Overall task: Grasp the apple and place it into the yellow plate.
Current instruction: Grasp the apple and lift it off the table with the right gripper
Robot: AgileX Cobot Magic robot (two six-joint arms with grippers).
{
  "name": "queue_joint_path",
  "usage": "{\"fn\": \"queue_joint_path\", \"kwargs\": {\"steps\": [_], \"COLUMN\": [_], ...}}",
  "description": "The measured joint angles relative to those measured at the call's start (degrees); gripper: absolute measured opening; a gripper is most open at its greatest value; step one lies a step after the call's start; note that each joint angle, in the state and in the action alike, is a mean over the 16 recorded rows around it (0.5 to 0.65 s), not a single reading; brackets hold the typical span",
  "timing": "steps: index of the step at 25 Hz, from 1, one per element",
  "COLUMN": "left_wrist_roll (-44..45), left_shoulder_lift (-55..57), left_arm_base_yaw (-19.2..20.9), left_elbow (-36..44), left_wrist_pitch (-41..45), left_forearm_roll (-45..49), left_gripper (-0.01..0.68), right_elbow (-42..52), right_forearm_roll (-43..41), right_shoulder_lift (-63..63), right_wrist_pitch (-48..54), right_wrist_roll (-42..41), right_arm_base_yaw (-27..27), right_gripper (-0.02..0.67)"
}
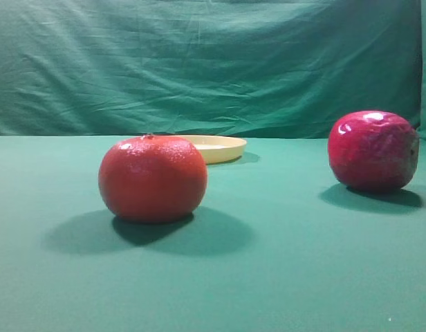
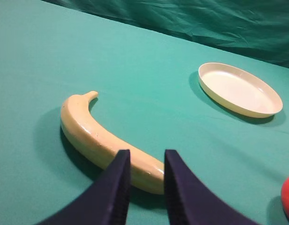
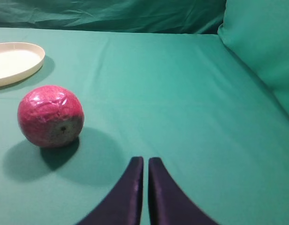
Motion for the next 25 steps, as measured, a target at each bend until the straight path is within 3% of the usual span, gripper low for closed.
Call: {"fn": "queue_joint_path", "kwargs": {"steps": [25], "left_wrist_roll": [0.0], "left_shoulder_lift": [0.0], "left_arm_base_yaw": [0.0], "left_elbow": [0.0], "left_wrist_pitch": [0.0], "left_forearm_roll": [0.0], "left_gripper": [0.157], "right_elbow": [0.0], "right_forearm_roll": [-0.8], "right_shoulder_lift": [0.0], "right_wrist_pitch": [-2.0], "right_wrist_roll": [0.0], "right_arm_base_yaw": [0.0], "right_gripper": [0.0]}}
